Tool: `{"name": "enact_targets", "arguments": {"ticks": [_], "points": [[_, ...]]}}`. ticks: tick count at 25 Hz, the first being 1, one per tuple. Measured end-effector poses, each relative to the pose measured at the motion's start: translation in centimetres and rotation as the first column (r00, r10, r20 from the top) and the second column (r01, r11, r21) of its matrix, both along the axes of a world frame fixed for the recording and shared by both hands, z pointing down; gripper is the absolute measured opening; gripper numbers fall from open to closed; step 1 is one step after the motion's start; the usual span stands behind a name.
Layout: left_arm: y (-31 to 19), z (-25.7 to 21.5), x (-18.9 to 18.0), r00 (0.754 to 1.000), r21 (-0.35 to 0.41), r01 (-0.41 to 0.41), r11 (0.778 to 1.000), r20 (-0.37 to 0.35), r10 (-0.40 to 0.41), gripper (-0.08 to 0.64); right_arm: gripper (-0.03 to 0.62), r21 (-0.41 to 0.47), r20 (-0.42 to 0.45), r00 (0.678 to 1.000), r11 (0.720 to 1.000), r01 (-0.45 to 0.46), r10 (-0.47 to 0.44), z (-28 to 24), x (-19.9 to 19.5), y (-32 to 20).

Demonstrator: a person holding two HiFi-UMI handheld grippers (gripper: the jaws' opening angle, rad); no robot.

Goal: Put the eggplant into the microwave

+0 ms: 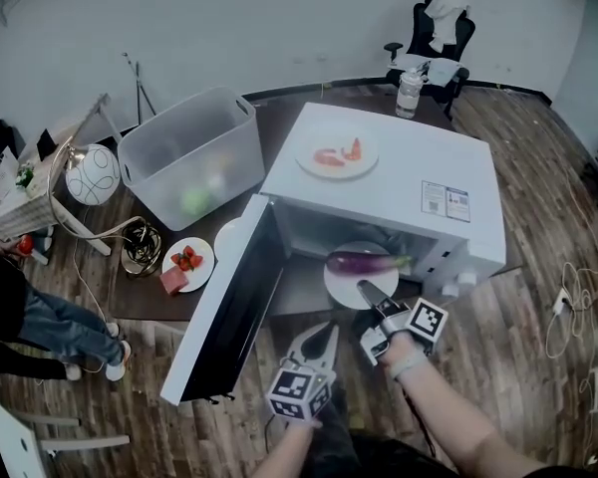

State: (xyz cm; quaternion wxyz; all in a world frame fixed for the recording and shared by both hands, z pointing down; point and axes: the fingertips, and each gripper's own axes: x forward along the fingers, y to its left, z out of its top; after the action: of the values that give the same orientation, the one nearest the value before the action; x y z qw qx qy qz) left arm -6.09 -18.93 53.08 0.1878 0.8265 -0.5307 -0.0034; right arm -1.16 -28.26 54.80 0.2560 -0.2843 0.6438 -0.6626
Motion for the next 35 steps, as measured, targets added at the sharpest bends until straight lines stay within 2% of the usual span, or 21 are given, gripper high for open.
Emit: {"name": "enact_targets", "arguments": {"ticks": [10,20,30,35], "points": [[-3.1,0.0,0.2,1.0,0.007,-0.022,1.0,0.018,0.021,0.002,0.009,-0.028,-0.005,1.0,0.999,-0.03,0.03,0.2,-0.6,-1.4],[-4.2,0.3,1.3,0.997,0.004,-0.076,0.997,0.025,0.076,0.002,0.011,-0.036,-0.015,0.999,0.999,-0.039,0.038,0.4,-0.9,-2.4],[-5.4,-0.2,1.7,0.994,0.022,-0.104,0.994,0.036,0.104,0.002,0.014,-0.032,-0.038,0.999,0.999,-0.023,0.021,0.8,-1.2,-3.0],[-5.7,-0.5,2.4,0.99,0.037,-0.129,0.991,0.056,0.127,0.002,0.017,-0.037,-0.078,0.997,0.999,0.018,-0.021,1.0,-1.7,-3.4]]}}
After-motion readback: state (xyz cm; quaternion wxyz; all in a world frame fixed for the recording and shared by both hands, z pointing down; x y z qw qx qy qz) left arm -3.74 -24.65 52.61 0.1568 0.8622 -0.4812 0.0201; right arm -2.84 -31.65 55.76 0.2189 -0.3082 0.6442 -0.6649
